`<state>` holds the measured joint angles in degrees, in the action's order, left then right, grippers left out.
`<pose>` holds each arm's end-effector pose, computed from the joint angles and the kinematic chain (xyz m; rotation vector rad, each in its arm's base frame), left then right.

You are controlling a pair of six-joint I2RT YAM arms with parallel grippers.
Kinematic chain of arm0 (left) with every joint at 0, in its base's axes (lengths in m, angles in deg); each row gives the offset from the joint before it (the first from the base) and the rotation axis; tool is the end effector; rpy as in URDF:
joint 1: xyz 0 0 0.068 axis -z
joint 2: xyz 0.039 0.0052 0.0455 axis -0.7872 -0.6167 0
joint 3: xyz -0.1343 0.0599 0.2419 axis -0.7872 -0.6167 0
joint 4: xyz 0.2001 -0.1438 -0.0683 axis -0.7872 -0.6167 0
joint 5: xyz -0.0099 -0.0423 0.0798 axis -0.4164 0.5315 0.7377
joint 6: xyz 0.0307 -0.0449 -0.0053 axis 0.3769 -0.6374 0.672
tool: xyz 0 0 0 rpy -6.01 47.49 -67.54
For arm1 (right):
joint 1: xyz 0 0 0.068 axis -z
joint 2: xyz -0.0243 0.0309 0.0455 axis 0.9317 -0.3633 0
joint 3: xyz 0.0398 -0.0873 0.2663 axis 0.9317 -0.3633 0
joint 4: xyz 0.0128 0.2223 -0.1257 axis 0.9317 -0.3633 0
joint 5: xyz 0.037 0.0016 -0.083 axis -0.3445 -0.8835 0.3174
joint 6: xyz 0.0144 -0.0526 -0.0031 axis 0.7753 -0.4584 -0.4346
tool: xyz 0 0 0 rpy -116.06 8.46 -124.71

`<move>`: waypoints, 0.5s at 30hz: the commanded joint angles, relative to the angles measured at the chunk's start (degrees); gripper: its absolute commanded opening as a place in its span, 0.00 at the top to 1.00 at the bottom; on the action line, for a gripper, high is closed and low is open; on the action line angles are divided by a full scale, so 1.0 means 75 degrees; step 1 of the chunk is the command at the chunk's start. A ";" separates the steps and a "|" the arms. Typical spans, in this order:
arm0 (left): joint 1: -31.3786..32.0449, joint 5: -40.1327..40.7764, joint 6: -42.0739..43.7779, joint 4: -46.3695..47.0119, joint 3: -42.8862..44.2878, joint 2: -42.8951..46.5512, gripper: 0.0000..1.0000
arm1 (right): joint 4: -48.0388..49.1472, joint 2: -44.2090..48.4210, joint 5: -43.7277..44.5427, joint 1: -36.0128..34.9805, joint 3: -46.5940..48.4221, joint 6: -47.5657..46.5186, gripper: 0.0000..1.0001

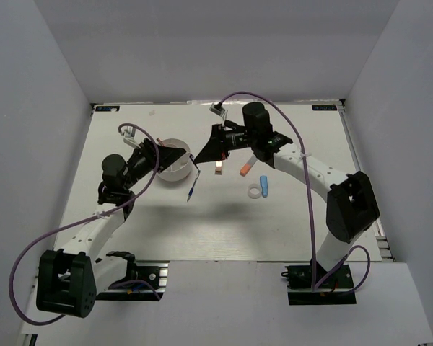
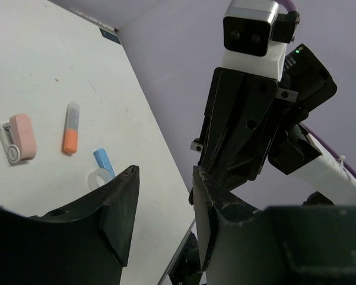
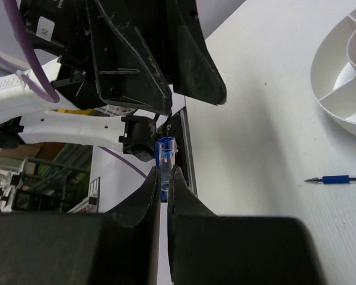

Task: Sort the stationery into containers
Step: Pick up the pen cap from the center of the board.

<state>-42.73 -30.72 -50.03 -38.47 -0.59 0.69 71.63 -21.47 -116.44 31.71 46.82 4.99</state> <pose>0.2207 -0.0576 0.2933 -0.1865 1.6873 -1.4139 0.2970 0.2607 0.3437 -0.8098 1.8670 1.6732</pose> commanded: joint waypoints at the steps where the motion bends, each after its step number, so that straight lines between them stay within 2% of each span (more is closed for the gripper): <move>1: 0.0028 -0.0592 -0.0293 0.0480 0.0009 -0.0027 0.49 | 0.0108 -0.0023 -0.0303 -0.0095 0.0411 -0.0111 1.00; 5: 0.0099 -0.0733 -0.0328 0.0456 0.0020 0.0067 0.46 | -0.0034 0.0023 -0.0280 -0.0095 0.0329 -0.0299 1.00; 15: 0.0239 -0.0921 -0.0317 0.0761 -0.0050 -0.0097 0.47 | -0.0104 -0.0129 -0.0280 -0.0153 0.0552 -0.0369 1.00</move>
<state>-41.49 -36.51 -52.50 -34.54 -0.59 0.08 70.10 -22.00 -117.33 31.05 48.22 2.87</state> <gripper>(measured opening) 0.532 0.045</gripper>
